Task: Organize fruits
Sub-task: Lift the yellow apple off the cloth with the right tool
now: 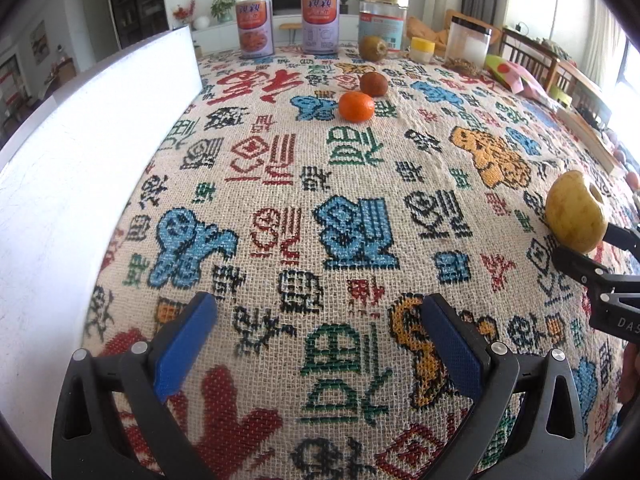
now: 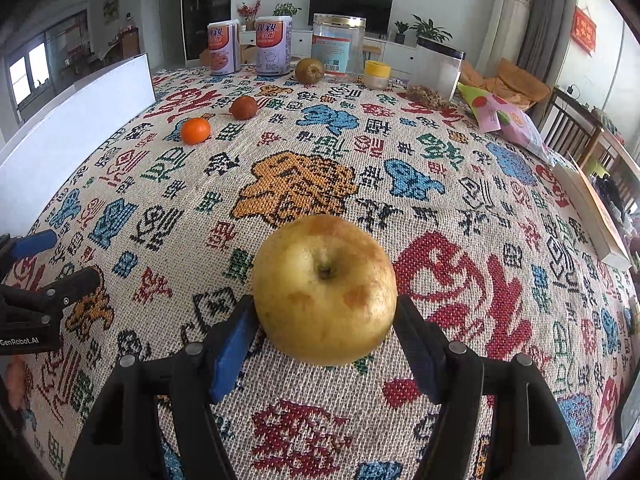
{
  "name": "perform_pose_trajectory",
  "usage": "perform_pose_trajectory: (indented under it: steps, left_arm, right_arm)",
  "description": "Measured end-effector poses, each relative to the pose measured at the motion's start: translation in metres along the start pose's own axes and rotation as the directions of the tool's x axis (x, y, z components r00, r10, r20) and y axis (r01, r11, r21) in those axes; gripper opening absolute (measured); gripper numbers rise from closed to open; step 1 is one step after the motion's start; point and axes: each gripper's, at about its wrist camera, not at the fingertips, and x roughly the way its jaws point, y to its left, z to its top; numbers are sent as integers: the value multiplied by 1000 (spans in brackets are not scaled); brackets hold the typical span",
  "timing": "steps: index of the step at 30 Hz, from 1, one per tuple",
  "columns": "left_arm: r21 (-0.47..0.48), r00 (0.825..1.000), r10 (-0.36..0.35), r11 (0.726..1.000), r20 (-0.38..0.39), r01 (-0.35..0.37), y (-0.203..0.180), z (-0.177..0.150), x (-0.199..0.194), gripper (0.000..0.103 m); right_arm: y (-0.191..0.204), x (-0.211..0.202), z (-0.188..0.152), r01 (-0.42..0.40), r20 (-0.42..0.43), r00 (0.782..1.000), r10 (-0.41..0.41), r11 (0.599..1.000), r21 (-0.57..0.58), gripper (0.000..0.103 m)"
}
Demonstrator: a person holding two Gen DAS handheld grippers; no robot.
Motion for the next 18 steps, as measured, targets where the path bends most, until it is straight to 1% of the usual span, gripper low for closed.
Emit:
perform_pose_trajectory:
  steps: [1, 2, 4, 6, 8, 12, 18]
  left_arm:
    - [0, 1000, 0, 1000, 0, 0, 0, 0, 0, 103]
    - [0, 1000, 0, 1000, 1, 0, 0, 0, 0, 103]
    - [0, 1000, 1, 1000, 0, -1, 0, 0, 0, 103]
    - [1, 1000, 1, 1000, 0, -1, -1, 2, 3, 103]
    - [0, 1000, 2, 1000, 0, -2, -1, 2, 3, 103]
    - [1, 1000, 3, 1000, 0, -3, -1, 1, 2, 103]
    - [1, 1000, 3, 1000, 0, -3, -1, 1, 2, 103]
  right_arm:
    - [0, 2, -4, 9, -8, 1000, -9, 1000, 17, 90]
    - [0, 3, -7, 17, -1, 1000, -17, 999, 38, 94]
    - [-1, 3, -8, 30, 0, 1000, -30, 998, 62, 97]
    - [-5, 6, -8, 39, -18, 999, -38, 996, 78, 103]
    - [-13, 10, -9, -3, -35, 999, 8, 992, 126, 103]
    - [-13, 9, -9, 11, -32, 999, -7, 992, 129, 103]
    - [-13, 9, -9, 8, -33, 999, -4, 991, 133, 103]
